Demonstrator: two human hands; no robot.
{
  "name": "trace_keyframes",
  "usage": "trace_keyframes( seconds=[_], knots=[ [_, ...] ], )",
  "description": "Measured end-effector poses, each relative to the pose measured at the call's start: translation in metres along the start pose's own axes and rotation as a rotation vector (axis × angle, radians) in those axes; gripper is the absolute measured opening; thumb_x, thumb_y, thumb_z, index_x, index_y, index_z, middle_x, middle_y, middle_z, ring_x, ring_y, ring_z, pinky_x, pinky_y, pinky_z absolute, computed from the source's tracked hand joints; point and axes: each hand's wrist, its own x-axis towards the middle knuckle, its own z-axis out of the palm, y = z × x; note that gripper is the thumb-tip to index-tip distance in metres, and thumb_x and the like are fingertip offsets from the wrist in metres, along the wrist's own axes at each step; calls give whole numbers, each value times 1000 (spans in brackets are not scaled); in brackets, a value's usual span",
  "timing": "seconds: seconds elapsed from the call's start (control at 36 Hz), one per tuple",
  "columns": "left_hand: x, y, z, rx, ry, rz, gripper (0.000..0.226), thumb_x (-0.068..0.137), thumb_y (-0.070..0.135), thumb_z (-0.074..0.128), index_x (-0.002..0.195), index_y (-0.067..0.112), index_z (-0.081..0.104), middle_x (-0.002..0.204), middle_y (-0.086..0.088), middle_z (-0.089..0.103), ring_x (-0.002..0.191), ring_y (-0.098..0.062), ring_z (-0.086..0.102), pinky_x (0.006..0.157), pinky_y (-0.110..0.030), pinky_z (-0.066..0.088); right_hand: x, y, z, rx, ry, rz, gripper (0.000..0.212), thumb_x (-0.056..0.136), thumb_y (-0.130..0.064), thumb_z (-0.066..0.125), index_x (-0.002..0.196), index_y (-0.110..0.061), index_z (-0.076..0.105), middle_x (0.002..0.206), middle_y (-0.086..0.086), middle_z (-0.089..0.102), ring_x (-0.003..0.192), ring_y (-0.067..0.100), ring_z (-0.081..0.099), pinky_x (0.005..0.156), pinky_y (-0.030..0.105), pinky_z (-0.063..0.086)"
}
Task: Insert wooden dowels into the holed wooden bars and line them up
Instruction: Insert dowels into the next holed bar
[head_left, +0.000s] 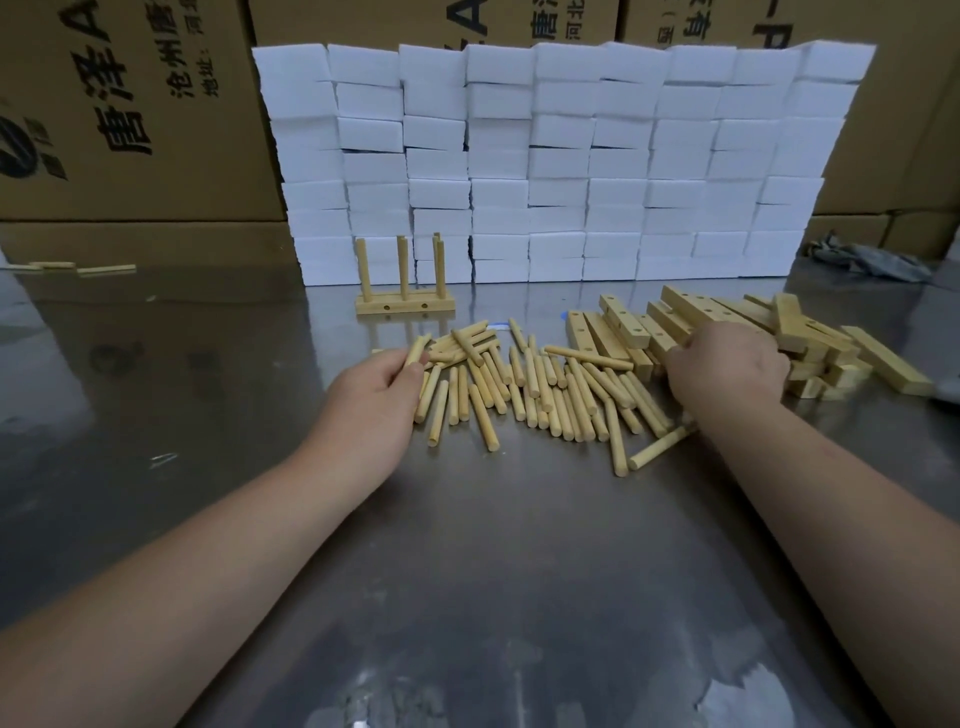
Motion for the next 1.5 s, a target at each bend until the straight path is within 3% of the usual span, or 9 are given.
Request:
trace_keyframes(
  seconds=[0.22, 0.39, 0.53, 0.75, 1.0, 1.14, 1.28, 1.33, 1.5],
  knots=[
    [-3, 2, 1, 0, -35, 29, 28, 96, 29, 42, 74, 40, 56, 61, 8, 46, 56, -8, 41, 54, -25, 32, -3, 2, 2, 96, -98, -15, 17, 85, -26, 56, 76, -11, 57, 70, 9, 58, 72, 26, 55, 81, 41, 46],
    [-1, -1, 0, -14, -76, 71, 20, 97, 32, 39, 97, 45, 54, 62, 15, 48, 62, -5, 44, 57, -25, 33, -3, 2, -2, 145, 28, 26, 21, 89, -16, 50, 71, -6, 53, 70, 11, 54, 59, 23, 48, 55, 31, 39],
    [0, -3, 0, -71, -80, 93, 26, 98, 27, 35, 87, 35, 57, 55, 11, 44, 57, -11, 43, 63, -30, 37, -11, -4, -10, 380, 224, -14, 28, 94, -18, 45, 115, -2, 55, 114, 17, 50, 79, 24, 44, 68, 34, 36],
    [8, -4, 3, -438, -9, -63, 28, 99, 25, 34, 93, 26, 61, 49, 11, 37, 42, -5, 31, 40, -18, 29, -58, -33, -38, 741, 348, -469, 28, 88, -23, 59, 114, -15, 56, 97, -10, 41, 74, 0, 42, 68, 21, 37],
    [12, -2, 1, -811, -77, -277, 20, 93, 27, 49, 78, 14, 55, 59, 3, 46, 32, -4, 27, 34, -15, 24, -118, -53, -49, 760, -89, -892, 22, 79, -19, 67, 94, -26, 53, 89, -17, 41, 75, -1, 49, 77, 35, 48],
    [9, 3, 1, -860, -125, -338, 14, 92, 20, 50, 79, 16, 56, 63, 4, 62, 30, -2, 25, 33, -13, 25, -124, -54, -46, 830, -252, -830, 37, 77, -25, 70, 79, -41, 37, 104, -20, 47, 91, 1, 52, 85, 32, 48],
    [2, 7, 2, -809, -238, -318, 22, 92, 22, 47, 73, 13, 53, 36, 4, 43, 30, -4, 24, 34, -13, 25, -134, -57, -42, 1213, -712, -702, 40, 58, -40, 76, 82, -27, 48, 92, -14, 63, 66, -1, 61, 60, 18, 49],
    [-1, 7, 3, -800, -278, -298, 20, 92, 20, 47, 76, 10, 55, 37, 7, 40, 30, -4, 24, 34, -14, 26, -131, -57, -40, 1354, -827, -546, 38, 65, -46, 67, 87, -19, 51, 71, -10, 66, 62, 4, 61, 63, 23, 51],
    [-13, 11, 7, -782, -463, -172, 13, 80, 21, 53, 72, 13, 58, 41, 3, 48, 31, -2, 26, 37, -15, 28, -121, -57, -41, 1422, -955, -357, 28, 97, -41, 37, 107, -28, 59, 73, -14, 68, 62, 5, 62, 61, 27, 54]
  ],
)
